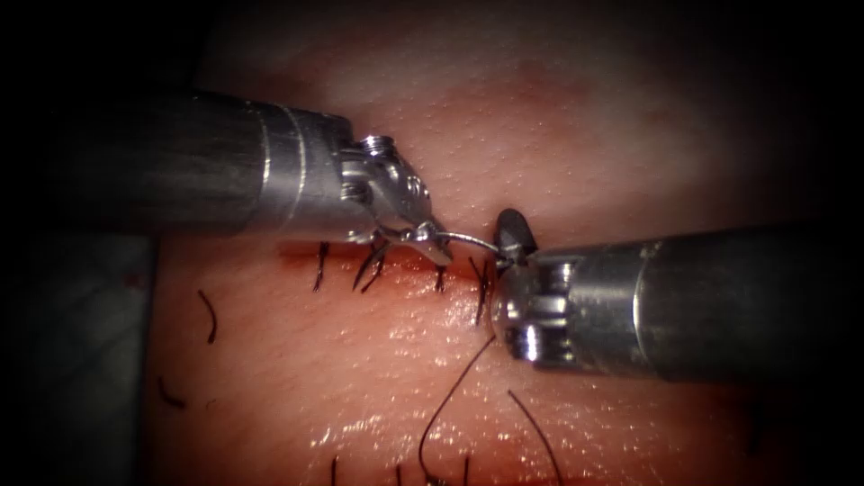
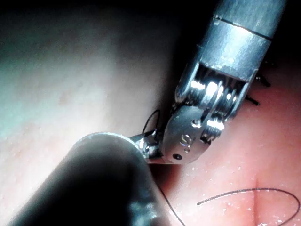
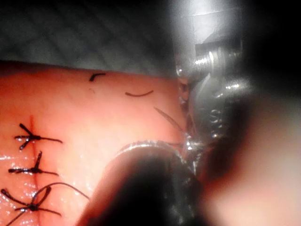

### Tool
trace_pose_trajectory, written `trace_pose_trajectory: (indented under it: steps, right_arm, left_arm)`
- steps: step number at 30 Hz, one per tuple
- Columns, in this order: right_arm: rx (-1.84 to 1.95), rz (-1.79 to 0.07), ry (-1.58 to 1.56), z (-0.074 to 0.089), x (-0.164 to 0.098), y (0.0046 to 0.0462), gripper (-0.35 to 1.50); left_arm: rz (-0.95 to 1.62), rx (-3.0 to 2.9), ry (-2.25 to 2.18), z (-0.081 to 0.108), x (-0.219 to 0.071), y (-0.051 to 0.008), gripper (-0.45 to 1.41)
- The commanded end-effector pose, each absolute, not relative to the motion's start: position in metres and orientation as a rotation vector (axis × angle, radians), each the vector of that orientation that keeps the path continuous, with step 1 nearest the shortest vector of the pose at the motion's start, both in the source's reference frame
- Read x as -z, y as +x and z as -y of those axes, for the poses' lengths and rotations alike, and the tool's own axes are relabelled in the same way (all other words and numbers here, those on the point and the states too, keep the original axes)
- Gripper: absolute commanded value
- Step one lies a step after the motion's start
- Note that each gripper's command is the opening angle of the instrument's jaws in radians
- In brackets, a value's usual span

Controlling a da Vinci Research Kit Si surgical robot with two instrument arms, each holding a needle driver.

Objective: Wound Closure
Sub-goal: Hand the needle back to the left holder to regrasp.

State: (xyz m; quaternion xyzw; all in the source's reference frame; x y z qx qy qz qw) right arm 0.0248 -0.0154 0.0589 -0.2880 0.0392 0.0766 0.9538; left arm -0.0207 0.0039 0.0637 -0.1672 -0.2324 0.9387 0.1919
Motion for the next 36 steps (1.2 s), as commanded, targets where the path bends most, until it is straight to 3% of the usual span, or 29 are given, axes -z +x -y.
trace_pose_trajectory:
  steps: [1,7,8,9,10,11,12,36]
  right_arm:
    - [-0.15,-0.082,-0.585,0.0156,-0.0593,0.0254,-0.35]
    - [-0.148,-0.072,-0.584,0.0154,-0.0593,0.0254,-0.35]
    - [-0.147,-0.077,-0.582,0.0152,-0.0593,0.0254,-0.25]
    - [-0.138,-0.094,-0.578,0.0149,-0.0592,0.0254,0.44]
    - [-0.135,-0.109,-0.575,0.0145,-0.0592,0.0254,0.94]
    - [-0.167,-0.135,-0.566,0.0141,-0.0591,0.0254,1.35]
    - [-0.199,-0.163,-0.555,0.0137,-0.059,0.0254,1.46]
    - [-0.128,-0.181,-0.696,0.0161,-0.0552,0.0254,1.48]
  left_arm:
    - [0.655,-2.642,-0.468,-0.0041,-0.0642,-0.0211,-0.45]
    - [0.679,-2.649,-0.461,-0.0042,-0.0642,-0.0211,-0.45]
    - [0.681,-2.648,-0.463,-0.0042,-0.0642,-0.0211,-0.45]
    - [0.68,-2.647,-0.462,-0.0042,-0.0642,-0.0212,-0.45]
    - [0.68,-2.647,-0.462,-0.0042,-0.0642,-0.0212,-0.45]
    - [0.679,-2.647,-0.462,-0.0042,-0.0642,-0.0213,-0.45]
    - [0.679,-2.641,-0.459,-0.0042,-0.0642,-0.0213,-0.45]
    - [0.54,-2.506,-0.556,-0.0073,-0.0663,-0.0205,-0.45]
